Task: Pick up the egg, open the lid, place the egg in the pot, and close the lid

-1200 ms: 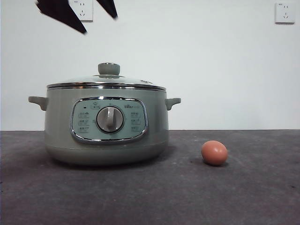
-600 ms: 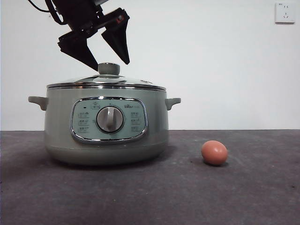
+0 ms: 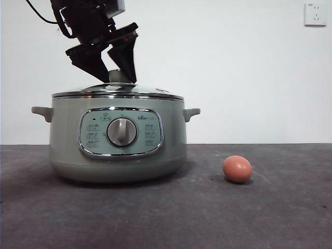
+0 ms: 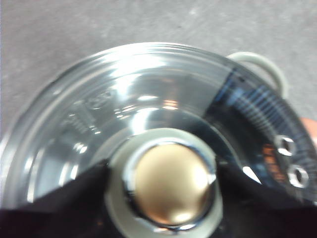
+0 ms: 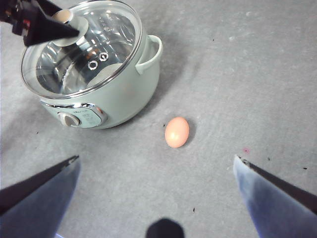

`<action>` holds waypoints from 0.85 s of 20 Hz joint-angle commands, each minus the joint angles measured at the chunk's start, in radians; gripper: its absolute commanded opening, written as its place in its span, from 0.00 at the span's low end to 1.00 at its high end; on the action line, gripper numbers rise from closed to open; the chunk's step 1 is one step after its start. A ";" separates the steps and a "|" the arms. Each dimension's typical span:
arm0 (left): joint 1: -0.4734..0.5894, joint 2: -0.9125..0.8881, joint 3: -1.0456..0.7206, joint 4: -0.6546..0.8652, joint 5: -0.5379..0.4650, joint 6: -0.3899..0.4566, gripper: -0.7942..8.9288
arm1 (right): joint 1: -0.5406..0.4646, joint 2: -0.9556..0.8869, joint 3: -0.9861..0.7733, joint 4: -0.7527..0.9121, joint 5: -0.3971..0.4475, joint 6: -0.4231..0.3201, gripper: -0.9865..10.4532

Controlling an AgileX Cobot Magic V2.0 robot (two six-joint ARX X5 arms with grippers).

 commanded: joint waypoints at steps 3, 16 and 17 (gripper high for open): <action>-0.005 0.009 0.000 -0.024 0.014 -0.017 0.20 | 0.001 0.004 0.004 0.004 -0.002 0.007 0.58; -0.005 -0.063 0.000 -0.034 0.021 -0.021 0.07 | 0.001 0.008 0.004 -0.001 0.005 0.007 0.58; -0.004 -0.080 0.000 -0.032 0.021 -0.021 0.07 | 0.001 0.011 0.004 -0.001 0.005 0.007 0.58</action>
